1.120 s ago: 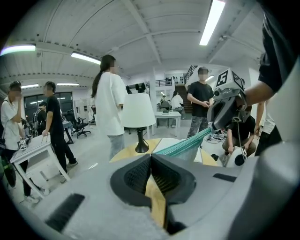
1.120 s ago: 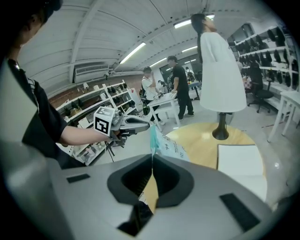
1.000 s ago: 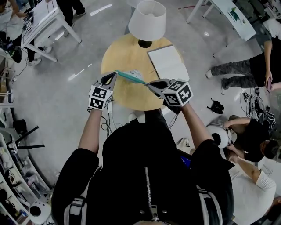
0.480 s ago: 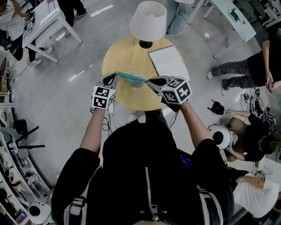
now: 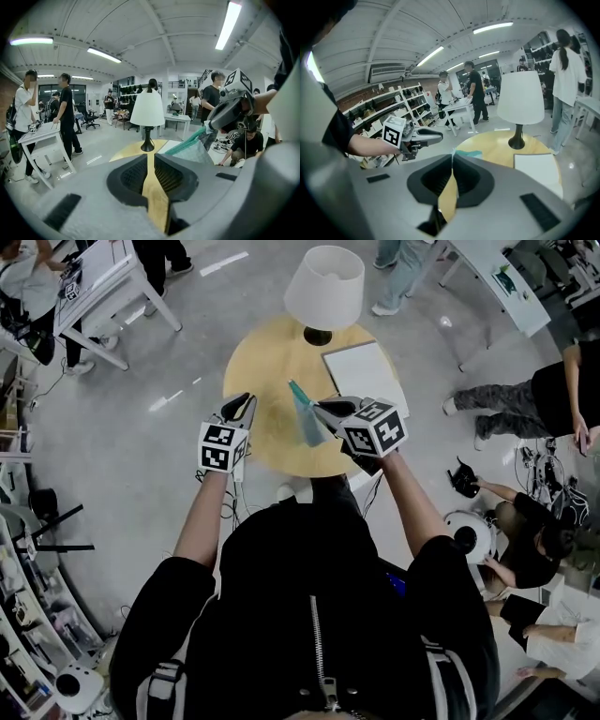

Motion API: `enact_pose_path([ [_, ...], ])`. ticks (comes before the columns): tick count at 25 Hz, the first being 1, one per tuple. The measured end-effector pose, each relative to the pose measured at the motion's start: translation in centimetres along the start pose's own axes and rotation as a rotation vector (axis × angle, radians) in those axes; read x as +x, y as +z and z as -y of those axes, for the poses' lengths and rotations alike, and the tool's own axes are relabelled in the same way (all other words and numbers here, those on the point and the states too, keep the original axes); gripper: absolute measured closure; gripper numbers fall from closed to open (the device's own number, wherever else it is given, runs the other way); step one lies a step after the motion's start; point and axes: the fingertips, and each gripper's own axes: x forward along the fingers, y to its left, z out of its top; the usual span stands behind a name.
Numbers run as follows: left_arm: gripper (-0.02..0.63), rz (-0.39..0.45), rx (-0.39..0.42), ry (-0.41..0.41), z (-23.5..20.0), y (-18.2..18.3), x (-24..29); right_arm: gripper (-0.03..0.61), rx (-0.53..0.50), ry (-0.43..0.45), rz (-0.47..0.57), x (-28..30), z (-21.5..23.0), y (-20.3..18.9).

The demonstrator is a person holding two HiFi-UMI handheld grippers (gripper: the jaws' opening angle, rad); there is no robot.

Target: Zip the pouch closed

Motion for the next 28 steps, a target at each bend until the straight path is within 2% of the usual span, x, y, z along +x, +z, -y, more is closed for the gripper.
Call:
enact_pose_path([
  [6, 0.571, 0.066, -0.010, -0.001, 0.2, 2.1, -0.7, 0.560, 0.004, -0.115, 0.036, -0.1, 2.0, -0.1],
  [11, 0.608, 0.126, -0.002, -0.008, 0.4, 4.7, -1.4, 0.560, 0.002, -0.184, 0.140, -1.4, 3.2, 1.3],
  [17, 0.612, 0.203, -0.002, -0.018, 0.6, 8.0, -2.5, 0.560, -0.030, -0.300, 0.281, -3.8, 4.2, 4.3],
  [22, 0.612, 0.239, 0.005, -0.029, 0.9, 9.8, -2.7, 0.561, -0.063, -0.349, 0.336, -5.5, 4.6, 5.9],
  [28, 0.612, 0.247, 0.002, -0.047, 1.3, 9.9, -2.6, 0.565, -0.063, -0.385, 0.359, -6.6, 4.8, 6.0],
])
